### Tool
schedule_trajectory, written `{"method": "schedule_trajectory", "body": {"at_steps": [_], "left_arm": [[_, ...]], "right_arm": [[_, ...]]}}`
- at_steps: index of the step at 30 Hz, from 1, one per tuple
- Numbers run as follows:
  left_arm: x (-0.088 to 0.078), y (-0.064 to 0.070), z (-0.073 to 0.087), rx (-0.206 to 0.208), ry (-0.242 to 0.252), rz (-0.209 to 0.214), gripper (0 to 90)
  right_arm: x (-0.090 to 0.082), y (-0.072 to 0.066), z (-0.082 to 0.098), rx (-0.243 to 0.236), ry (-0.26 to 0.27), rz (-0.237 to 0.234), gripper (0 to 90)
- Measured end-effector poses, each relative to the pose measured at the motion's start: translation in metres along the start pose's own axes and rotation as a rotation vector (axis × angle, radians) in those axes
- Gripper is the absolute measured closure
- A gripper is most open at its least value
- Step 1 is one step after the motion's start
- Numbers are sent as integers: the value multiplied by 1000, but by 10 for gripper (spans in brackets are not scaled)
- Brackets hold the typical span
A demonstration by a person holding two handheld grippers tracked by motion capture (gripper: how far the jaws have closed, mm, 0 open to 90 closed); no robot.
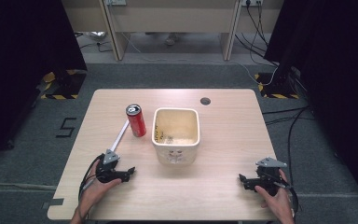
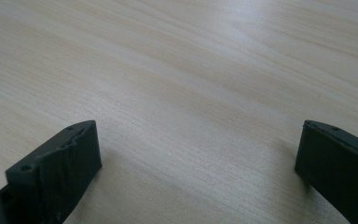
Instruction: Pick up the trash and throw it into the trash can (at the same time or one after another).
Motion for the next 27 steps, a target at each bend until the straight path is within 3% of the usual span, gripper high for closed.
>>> {"method": "schedule_trajectory", "body": {"at_steps": [18,27], "left_arm": [[-1,0,0,7,3,21,160],[-10,-3,-11,-5,48,13,168]], "right_arm": [[0,0,0,-1,-1,0,1],[0,0,0,-3,0,-1,2]]}}
Point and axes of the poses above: each handheld gripper's, and its own axes: x roughly forward along the jaws, z roughly out of its underside, y roughly to its right, the point moved 3 cm from there along x, roughly forward along the jaws, and after that the axes turned 15 degrees about z, right-handed, at the moved point
